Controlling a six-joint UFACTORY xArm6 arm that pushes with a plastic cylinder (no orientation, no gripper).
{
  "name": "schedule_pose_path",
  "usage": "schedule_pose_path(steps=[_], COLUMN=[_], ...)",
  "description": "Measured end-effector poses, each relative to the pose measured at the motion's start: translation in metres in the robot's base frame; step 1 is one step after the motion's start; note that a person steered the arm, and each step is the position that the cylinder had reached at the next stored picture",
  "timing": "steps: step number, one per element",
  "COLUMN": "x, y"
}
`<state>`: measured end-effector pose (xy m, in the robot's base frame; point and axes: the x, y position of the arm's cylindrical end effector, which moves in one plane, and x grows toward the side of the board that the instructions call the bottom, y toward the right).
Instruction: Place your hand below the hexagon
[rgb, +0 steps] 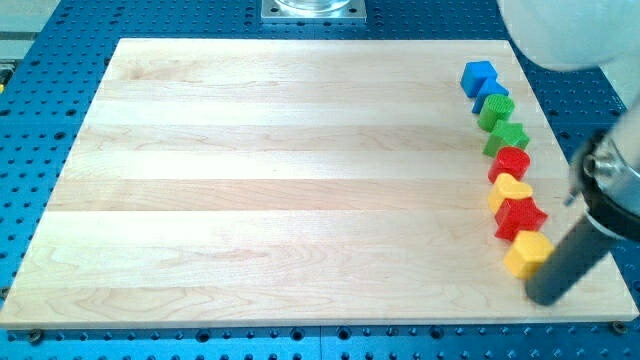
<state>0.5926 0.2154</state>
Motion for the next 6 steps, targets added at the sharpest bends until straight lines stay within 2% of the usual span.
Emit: schedule_pose_path(steps=[1, 3, 4, 5, 6], x=[-0.004, -0.081, -0.077, -0.037, 0.024], y=[0.0, 0.013, 0.013, 0.016, 0.012])
